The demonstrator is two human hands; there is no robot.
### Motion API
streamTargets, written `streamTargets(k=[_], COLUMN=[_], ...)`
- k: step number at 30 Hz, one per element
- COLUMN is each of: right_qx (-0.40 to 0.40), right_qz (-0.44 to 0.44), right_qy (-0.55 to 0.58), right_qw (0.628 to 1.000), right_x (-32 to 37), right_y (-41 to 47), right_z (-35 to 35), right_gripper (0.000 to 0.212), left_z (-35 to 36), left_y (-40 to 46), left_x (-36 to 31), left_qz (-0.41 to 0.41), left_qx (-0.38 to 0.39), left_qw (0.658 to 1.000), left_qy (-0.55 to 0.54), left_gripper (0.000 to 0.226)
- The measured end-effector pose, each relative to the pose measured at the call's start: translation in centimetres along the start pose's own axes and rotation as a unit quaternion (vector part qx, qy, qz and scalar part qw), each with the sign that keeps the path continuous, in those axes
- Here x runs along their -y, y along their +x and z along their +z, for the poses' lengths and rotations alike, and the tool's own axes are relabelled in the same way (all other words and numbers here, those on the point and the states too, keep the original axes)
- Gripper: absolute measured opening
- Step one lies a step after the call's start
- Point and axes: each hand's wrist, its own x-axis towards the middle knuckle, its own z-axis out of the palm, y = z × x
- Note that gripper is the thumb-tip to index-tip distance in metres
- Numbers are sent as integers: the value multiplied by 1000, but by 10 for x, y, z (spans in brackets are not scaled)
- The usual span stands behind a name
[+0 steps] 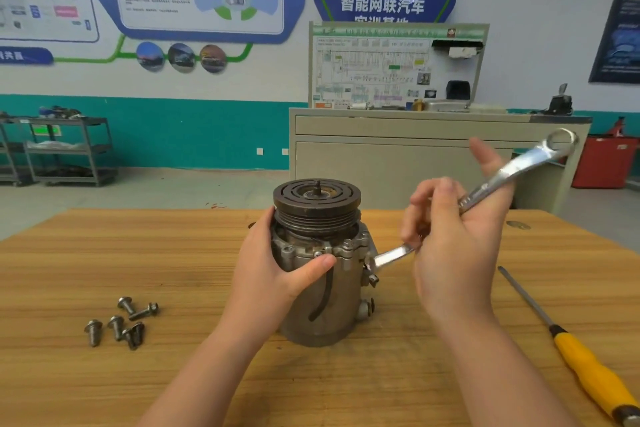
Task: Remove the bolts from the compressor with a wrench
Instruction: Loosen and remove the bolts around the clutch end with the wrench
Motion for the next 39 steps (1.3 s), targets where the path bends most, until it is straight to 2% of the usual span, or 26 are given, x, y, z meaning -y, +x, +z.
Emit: streamTargets(k=[2,4,8,10,11,12,13,15,17,19,20,23,25,28,30,32,36,39], right_qx=[8,42,78,92,99,105,115,147,183,201,197,189,213,206,192,158,54,26], right_qz=[78,130,108,107,112,117,120,129,154,177,184,228,277,347,343,315,186,122], right_qy=[80,140,144,139,146,157,172,228,302,341,325,156,94,180,205,184,17,-86], right_qw=[994,981,981,980,978,975,971,954,923,901,907,942,932,897,896,918,981,989], right_x=[9,15,19,16,14,15,17,22,27,25,23,11,1,-10,-11,-9,-7,-11], right_y=[14,26,31,24,21,20,19,18,17,17,19,27,25,13,9,10,13,9], right_z=[2,8,27,33,33,32,31,27,23,21,20,9,-2,-19,-24,-25,-30,-32], right_gripper=[19,43,55,55,54,53,53,52,51,46,43,31,32,46,47,43,42,48], left_z=[0,1,1,2,2,2,2,0,2,6,7,5,3,6,9,9,1,-3], left_y=[1,2,1,-1,-3,-4,-6,-9,-13,-17,-18,-17,-15,-14,-13,-13,-8,-2], left_x=[-1,-2,-2,-3,-5,-8,-12,-21,-27,-33,-34,-34,-32,-30,-31,-31,-21,-9], left_qz=[-1,2,7,-1,-16,-25,-2,132,232,251,249,239,242,255,241,188,40,-59], left_qx=[-5,-10,-7,-11,-24,-50,-77,-101,-71,-30,-26,-58,-76,-77,-89,-102,-127,-86], left_qw=[1000,1000,1000,1000,999,997,994,978,960,962,964,965,960,949,953,969,991,994], left_qy=[-2,-3,-5,4,18,44,74,129,143,108,96,95,121,170,163,122,22,-46], left_gripper=[73,70,70,79,91,103,105,73,40,32,30,26,25,25,25,35,61,74])
